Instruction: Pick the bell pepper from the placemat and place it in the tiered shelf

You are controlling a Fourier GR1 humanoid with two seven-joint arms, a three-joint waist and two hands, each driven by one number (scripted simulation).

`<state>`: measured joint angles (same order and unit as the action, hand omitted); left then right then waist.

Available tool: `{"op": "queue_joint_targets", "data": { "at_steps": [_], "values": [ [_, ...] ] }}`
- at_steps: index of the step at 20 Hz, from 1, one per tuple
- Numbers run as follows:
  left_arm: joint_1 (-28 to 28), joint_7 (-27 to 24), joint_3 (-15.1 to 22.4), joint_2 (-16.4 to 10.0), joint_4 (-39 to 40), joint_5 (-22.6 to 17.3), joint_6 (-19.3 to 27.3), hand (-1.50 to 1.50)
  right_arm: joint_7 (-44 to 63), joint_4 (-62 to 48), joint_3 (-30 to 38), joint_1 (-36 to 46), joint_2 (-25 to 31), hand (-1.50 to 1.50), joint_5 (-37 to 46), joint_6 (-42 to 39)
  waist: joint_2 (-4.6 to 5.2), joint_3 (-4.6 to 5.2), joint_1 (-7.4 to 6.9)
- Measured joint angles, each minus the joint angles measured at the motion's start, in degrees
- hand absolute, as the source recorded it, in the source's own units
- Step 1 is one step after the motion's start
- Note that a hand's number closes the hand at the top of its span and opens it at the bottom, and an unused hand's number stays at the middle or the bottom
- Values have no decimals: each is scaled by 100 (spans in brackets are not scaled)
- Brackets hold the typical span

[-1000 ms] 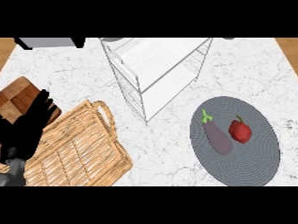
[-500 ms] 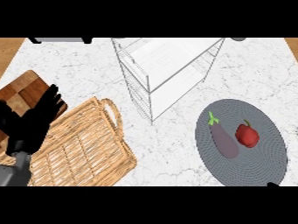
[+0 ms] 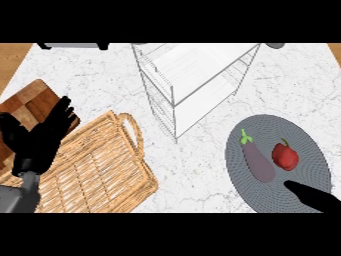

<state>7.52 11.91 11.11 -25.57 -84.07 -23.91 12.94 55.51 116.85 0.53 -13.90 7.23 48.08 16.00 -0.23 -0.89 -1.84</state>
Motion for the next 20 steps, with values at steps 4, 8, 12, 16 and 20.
{"op": "queue_joint_targets", "data": {
  "at_steps": [4, 8, 12, 16, 20],
  "values": [
    [-25, -14, -45, 38, 30, 83, 42, 0, 372, -411, -100, 587, -101, -150, 351, -324, -23, -10, 36],
    [-52, 65, -99, 44, 29, 102, 34, 0, 561, -733, -165, 958, -345, -150, 749, -465, -38, -14, 80],
    [-29, 31, -215, 58, 136, 73, -47, 0, 654, -1075, -135, 1202, -559, -150, 1158, -515, -41, -17, 121],
    [-56, -6, -258, 66, 176, 97, -113, 0, 630, -1318, -99, 1233, -664, -150, 1339, -523, -55, -33, 159],
    [-97, -115, -286, 112, 180, 147, -158, 0, 617, -1594, -35, 1396, -703, -150, 1405, -475, -63, -47, 164]
  ]
}}
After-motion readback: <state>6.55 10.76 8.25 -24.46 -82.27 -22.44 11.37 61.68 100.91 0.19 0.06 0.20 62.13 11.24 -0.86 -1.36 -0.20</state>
